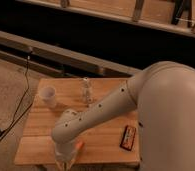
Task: Drag the pepper across the table
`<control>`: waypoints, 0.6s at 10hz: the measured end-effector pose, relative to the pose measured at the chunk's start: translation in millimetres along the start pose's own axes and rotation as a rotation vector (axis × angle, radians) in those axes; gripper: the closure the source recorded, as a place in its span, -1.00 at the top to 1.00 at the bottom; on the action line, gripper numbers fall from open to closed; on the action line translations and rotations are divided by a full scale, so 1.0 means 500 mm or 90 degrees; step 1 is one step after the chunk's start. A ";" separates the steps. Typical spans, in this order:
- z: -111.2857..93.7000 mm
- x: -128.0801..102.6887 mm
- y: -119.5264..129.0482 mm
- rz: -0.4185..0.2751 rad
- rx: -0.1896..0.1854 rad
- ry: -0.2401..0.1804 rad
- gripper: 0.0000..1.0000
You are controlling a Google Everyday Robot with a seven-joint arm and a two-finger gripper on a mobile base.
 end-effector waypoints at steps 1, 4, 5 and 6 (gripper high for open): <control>0.011 0.018 0.023 -0.013 -0.002 0.011 -1.00; 0.036 0.068 0.084 -0.051 -0.009 0.039 -1.00; 0.043 0.084 0.100 -0.061 -0.010 0.048 -1.00; 0.050 0.101 0.117 -0.073 -0.011 0.057 -1.00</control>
